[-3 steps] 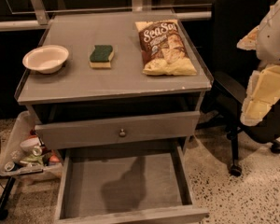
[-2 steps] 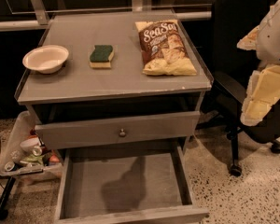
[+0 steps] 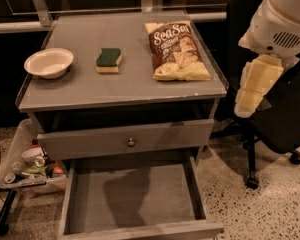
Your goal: Place brown chip bag into middle drawer
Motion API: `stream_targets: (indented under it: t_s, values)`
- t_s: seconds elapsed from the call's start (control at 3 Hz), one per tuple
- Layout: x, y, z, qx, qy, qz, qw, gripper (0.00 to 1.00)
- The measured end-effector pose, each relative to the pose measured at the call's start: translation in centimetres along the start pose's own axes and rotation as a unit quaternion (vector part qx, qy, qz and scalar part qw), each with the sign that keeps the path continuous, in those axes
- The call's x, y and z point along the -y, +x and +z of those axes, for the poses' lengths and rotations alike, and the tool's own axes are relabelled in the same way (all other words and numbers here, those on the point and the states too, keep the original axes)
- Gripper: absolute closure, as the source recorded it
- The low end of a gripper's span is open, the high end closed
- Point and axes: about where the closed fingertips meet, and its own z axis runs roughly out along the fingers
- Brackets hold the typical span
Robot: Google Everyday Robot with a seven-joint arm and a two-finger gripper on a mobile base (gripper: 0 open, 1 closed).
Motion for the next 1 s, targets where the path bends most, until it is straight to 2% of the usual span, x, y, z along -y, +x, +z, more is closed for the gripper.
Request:
stream_targets:
  t_s: [0.33,0.67,1.0]
  values:
    - [2.4,-2.2,1.3,-0.014,-0.007,0.01,0.9998,0.0]
    - [4.7,-4.0,2.4,-0.04,-0.002,0.013,0.9991,0.0]
    - [5.1,-4.6,2.4,-0.033,0.008,0.01,0.9994,0.0]
